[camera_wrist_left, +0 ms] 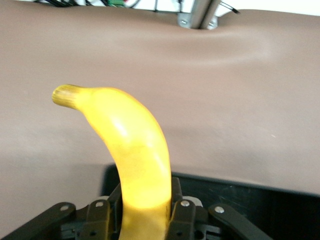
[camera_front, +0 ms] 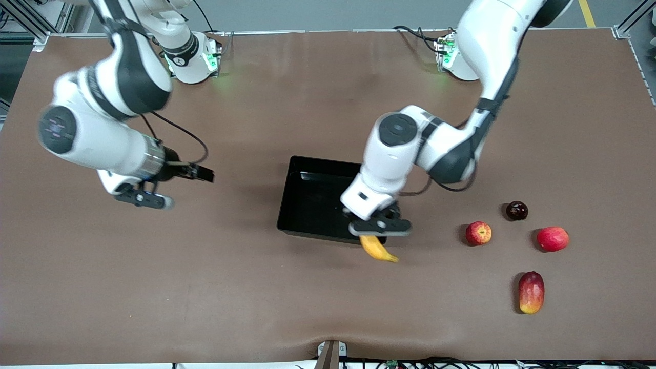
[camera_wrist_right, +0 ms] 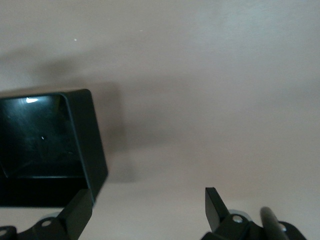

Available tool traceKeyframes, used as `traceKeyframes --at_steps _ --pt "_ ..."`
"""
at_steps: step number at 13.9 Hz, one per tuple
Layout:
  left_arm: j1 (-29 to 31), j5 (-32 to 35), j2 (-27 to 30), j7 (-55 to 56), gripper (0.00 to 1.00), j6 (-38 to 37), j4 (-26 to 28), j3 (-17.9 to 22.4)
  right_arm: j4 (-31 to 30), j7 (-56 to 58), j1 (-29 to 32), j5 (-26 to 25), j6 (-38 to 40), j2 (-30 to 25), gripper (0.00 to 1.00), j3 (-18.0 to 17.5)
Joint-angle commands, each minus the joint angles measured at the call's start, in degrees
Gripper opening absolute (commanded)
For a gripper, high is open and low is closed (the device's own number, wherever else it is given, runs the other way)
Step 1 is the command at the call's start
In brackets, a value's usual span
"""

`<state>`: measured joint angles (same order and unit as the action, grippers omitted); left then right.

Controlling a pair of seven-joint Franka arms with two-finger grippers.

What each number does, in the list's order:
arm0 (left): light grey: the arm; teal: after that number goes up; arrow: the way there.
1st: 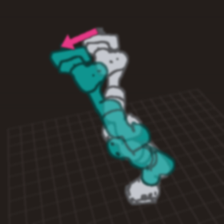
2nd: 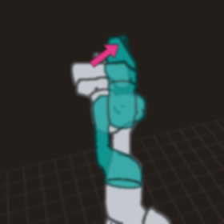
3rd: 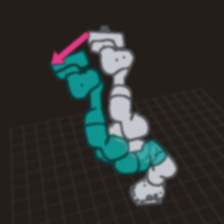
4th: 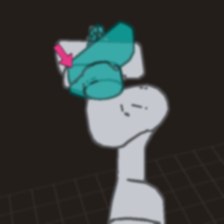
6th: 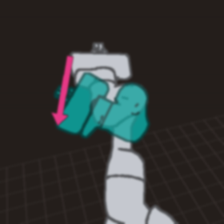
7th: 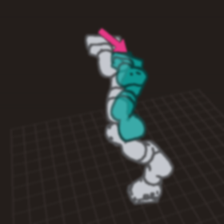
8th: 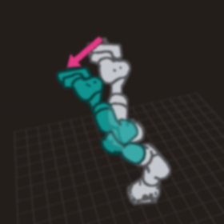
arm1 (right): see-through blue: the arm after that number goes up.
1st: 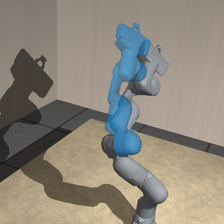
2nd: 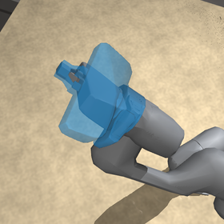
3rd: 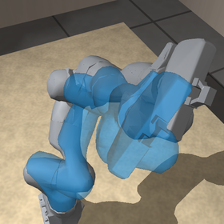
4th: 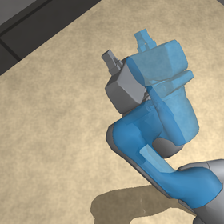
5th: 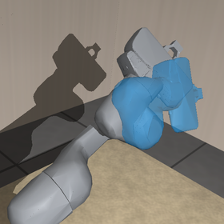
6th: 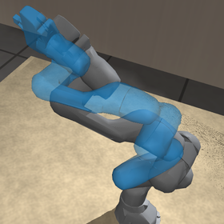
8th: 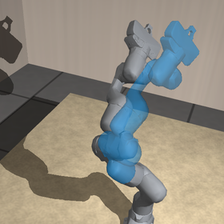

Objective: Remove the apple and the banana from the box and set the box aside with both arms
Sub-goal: 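Carry the banana to the fruits while the right gripper grips the tray rim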

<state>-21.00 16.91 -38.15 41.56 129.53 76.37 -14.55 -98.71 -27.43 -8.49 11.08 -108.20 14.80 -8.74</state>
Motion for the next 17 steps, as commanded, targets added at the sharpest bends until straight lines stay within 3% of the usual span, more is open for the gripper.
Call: traceKeyframes --at_steps 1,6,9,10,11,13,17 --pt "4.98 -3.37 1.15 -8.47 0.00 -0.33 1.50 -0.39 0.54 -6.66 -2.75 -0.35 -6.03 4.95 1.00 -2.58" --pt "12.90 -5.05 0.89 -29.73 0.00 -4.71 1.68 -0.22 1.32 -18.94 -10.47 -9.56 -20.00 16.29 1.00 -2.86" --pt "18.17 -4.96 -0.25 -44.14 0.00 -4.99 2.12 -0.13 6.40 -26.08 -14.26 -11.07 -21.79 22.18 1.00 -2.95" --pt "19.75 -4.96 -0.87 -48.80 0.00 -4.99 2.20 -0.21 6.69 -26.44 -15.32 -11.25 -21.61 22.81 0.93 -2.86" --pt "21.07 -5.05 -1.05 -52.59 0.00 -4.99 2.38 -0.13 6.43 -26.10 -15.33 -11.77 -21.44 23.16 0.66 -2.86" --pt "23.36 -5.05 -1.49 -59.01 0.00 -4.99 2.99 -0.13 6.07 -22.60 -15.50 -15.28 -20.65 23.34 0.00 -2.86" --pt "27.41 -4.96 -4.03 -67.83 0.00 -4.90 3.26 -0.13 6.16 -22.23 -14.80 -15.82 -15.21 22.82 0.00 -2.86"
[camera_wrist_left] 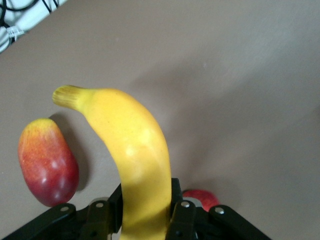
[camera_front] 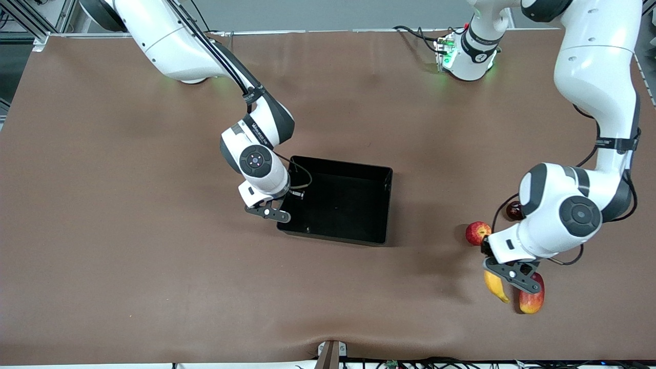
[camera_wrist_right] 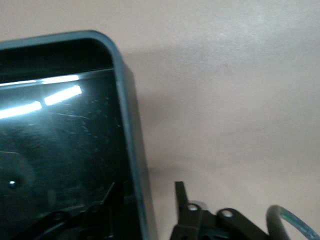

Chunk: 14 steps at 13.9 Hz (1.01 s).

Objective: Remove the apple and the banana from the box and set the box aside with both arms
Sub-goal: 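Carry the banana to the fruits while the right gripper grips the tray rim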

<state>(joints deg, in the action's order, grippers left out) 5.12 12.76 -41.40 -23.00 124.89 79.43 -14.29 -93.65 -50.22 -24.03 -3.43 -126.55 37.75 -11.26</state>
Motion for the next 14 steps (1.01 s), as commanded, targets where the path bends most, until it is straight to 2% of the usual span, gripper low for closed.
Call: traceKeyframes --at_steps 1,5,7,10,14 --pt "1.47 -0.81 -1.48 -3.63 0.00 0.08 0.20 -0.39 1.19 0.83 1.00 -1.40 5.15 -0.66 0.00 -0.35" --pt "2.08 -0.02 -4.12 -6.60 0.00 4.46 1.60 -0.21 1.54 3.37 2.48 -1.31 9.28 -4.43 0.00 -0.26" --pt "3.31 0.16 -5.00 -7.32 0.00 8.77 3.71 -0.21 1.54 7.83 5.38 -0.26 14.47 -8.12 0.00 -0.52" --pt "3.49 0.16 -6.32 -8.46 0.00 11.86 4.42 0.14 1.11 13.55 9.69 4.83 20.45 -13.83 0.00 0.18" --pt "3.84 0.07 -6.94 -8.73 0.02 14.76 5.56 0.23 0.75 19.97 15.57 5.10 27.57 -18.67 0.00 0.79"
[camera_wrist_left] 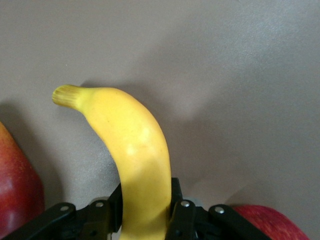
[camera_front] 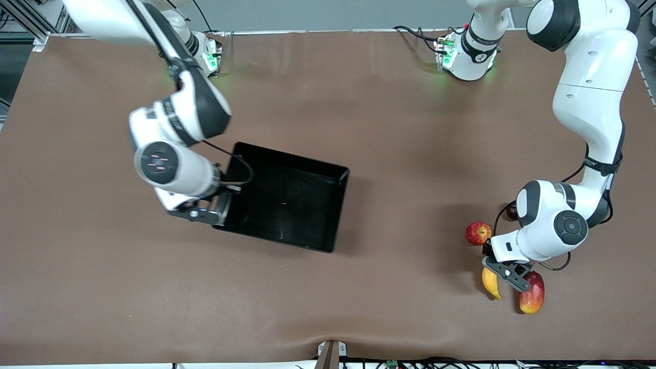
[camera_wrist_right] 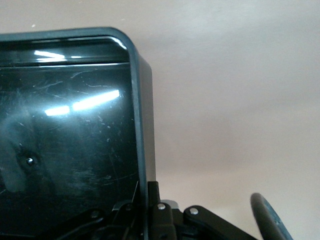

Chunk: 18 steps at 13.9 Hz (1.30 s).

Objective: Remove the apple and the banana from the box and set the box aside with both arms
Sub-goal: 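Place the banana by the mango while the right gripper drags the tray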

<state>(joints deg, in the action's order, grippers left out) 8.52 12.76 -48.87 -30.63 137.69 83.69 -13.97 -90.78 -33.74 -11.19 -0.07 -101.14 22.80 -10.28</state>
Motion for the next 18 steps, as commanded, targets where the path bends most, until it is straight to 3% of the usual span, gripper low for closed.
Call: traceKeyframes --at_steps 1,2,3,4,8,10,13,18 --pt "0.97 0.16 0.36 -1.02 0.19 2.32 1.39 -0.09 -2.90 5.85 3.45 1.74 3.66 -4.77 0.00 1.13" --pt "1.06 0.07 0.36 -1.02 0.39 2.32 1.39 -0.09 -4.74 9.53 3.45 1.74 4.11 -6.26 0.00 4.02" --pt "1.06 0.07 0.62 -0.41 0.80 2.32 1.56 -0.09 -6.41 14.35 3.10 2.78 4.11 -7.58 0.00 8.05" --pt "1.32 0.07 1.06 -0.49 1.00 2.32 1.74 -0.09 -7.21 19.19 3.01 4.01 4.29 -8.38 0.00 11.65" --pt "1.76 -0.81 4.92 -0.31 1.00 -1.52 1.13 -0.70 -9.41 39.84 3.54 4.11 1.40 -7.60 0.00 24.93" --pt "1.68 -2.20 7.99 1.34 1.00 -7.14 -0.27 -0.88 -10.81 46.89 4.24 4.11 -2.02 -5.94 0.00 28.99" --pt "0.71 -5.20 13.18 7.04 1.00 -13.04 -0.28 -1.05 -14.94 59.01 6.61 5.16 -11.68 -2.69 0.00 33.56" --pt "0.18 -4.59 21.61 25.58 1.00 -23.23 0.16 -5.00 -13.90 77.49 10.22 17.98 -19.70 7.33 0.00 36.56"
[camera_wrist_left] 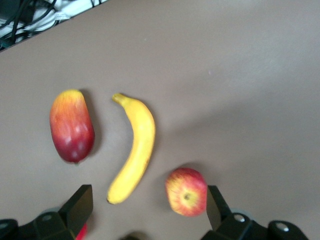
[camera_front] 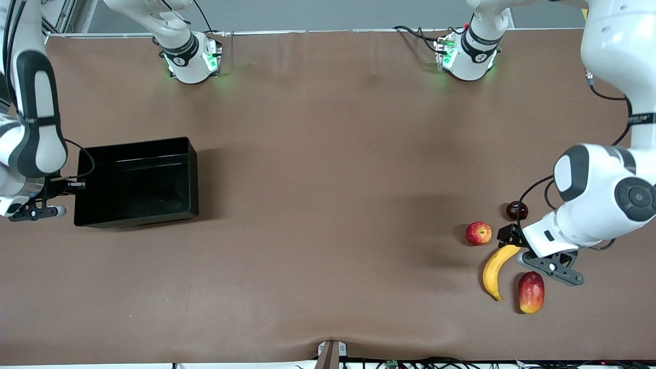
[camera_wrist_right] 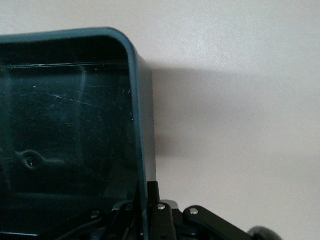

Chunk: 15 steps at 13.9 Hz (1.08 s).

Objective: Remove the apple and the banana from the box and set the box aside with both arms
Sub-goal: 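Release the tray with the right gripper and raise the left gripper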

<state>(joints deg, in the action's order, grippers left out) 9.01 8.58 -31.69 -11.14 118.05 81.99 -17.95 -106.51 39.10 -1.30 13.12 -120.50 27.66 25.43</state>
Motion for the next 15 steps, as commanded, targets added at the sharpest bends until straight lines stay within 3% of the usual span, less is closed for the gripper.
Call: traceKeyframes --at_steps 1,3,9,10,11,13,15 --pt "-0.31 -0.50 5.84 7.78 1.00 -5.27 1.86 -1.73 2.35 4.93 0.42 5.77 -1.48 3.70 0.00 1.28" --pt "-0.31 -0.67 8.74 10.51 1.00 -9.48 1.86 -2.35 2.44 4.32 0.86 6.21 -4.73 5.55 0.00 1.29" --pt "0.13 -1.20 16.91 13.69 1.00 -19.15 1.68 -2.27 2.44 -4.47 1.03 6.83 -3.69 5.65 0.00 2.52" --pt "0.39 -1.20 17.80 13.52 1.00 -21.17 1.51 -2.09 2.44 -4.39 0.95 6.83 -3.60 5.74 0.58 2.52" --pt "0.39 -1.20 17.98 12.99 1.00 -22.58 1.33 -1.83 2.70 -4.21 0.68 6.74 -2.99 5.65 1.00 2.52" --pt "1.44 -1.03 18.42 12.90 1.00 -22.95 0.29 -1.74 7.16 -4.30 0.07 6.74 3.30 4.95 1.00 2.60" --pt "1.80 -0.84 18.42 12.99 1.00 -23.04 -1.91 -1.65 16.80 -4.47 -0.02 6.31 16.63 4.77 1.00 2.60"
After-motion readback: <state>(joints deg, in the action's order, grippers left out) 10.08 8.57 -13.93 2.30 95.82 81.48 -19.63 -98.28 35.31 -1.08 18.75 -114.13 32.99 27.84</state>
